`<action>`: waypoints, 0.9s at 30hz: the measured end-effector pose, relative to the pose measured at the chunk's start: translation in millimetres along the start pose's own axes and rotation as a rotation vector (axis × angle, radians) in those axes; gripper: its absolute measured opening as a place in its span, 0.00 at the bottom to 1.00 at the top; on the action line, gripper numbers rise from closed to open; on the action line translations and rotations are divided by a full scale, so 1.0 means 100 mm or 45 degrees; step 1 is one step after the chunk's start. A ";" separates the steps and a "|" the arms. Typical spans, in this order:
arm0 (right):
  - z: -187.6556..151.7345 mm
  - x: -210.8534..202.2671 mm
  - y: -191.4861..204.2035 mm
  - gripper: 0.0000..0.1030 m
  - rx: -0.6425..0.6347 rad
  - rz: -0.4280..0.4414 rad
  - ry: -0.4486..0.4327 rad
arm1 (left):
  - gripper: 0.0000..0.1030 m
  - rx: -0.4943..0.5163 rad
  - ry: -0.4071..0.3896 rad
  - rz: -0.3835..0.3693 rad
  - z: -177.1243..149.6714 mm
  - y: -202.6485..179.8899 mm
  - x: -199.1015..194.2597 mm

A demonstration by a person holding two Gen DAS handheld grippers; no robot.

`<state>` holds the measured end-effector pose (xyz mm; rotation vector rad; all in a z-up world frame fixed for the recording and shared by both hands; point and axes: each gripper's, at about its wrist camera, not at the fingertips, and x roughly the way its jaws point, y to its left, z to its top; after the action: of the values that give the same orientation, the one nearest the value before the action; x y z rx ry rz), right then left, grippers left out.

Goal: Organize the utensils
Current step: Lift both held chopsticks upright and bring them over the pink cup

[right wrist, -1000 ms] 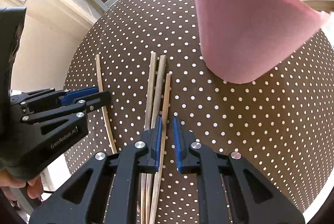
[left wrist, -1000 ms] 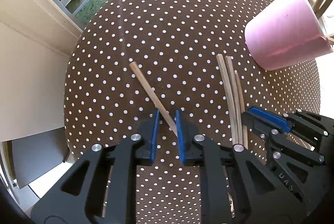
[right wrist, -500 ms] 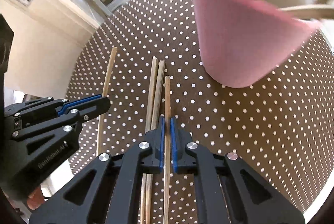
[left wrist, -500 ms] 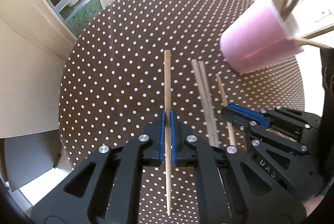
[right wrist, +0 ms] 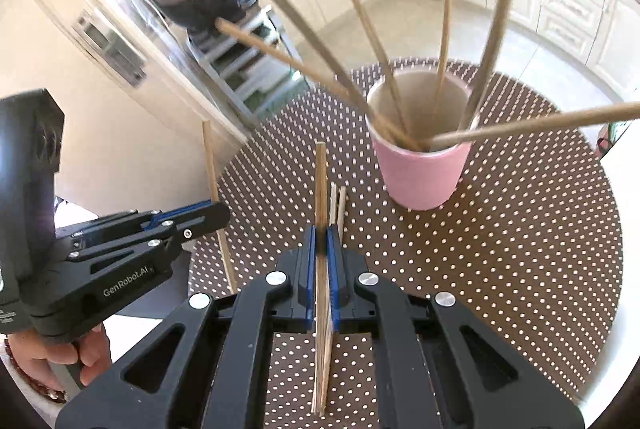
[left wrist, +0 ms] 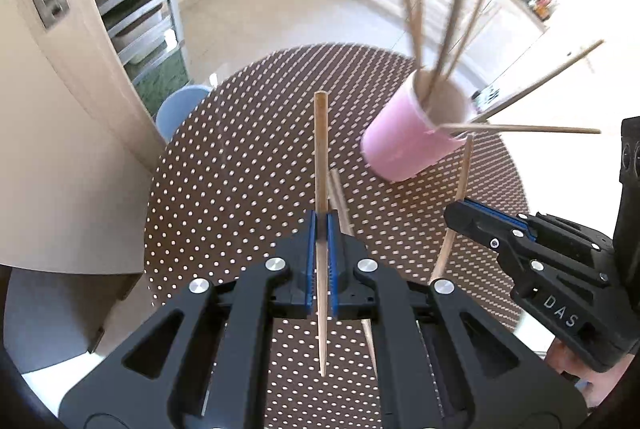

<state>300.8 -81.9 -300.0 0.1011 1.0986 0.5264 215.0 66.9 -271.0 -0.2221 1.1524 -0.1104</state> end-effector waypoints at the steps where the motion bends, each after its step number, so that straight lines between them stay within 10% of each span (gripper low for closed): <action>1: 0.00 -0.08 0.02 0.04 -0.004 -0.002 -0.027 | 0.06 0.012 -0.025 -0.010 -0.01 -0.04 -0.09; 27: 0.42 -1.47 0.13 0.04 -0.129 -0.050 -0.450 | 0.06 0.048 -0.582 -0.138 0.38 -0.62 -1.06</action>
<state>281.4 -129.7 -155.7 0.0807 0.7265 0.5057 209.1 32.7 -147.7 -0.2609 0.6831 -0.1674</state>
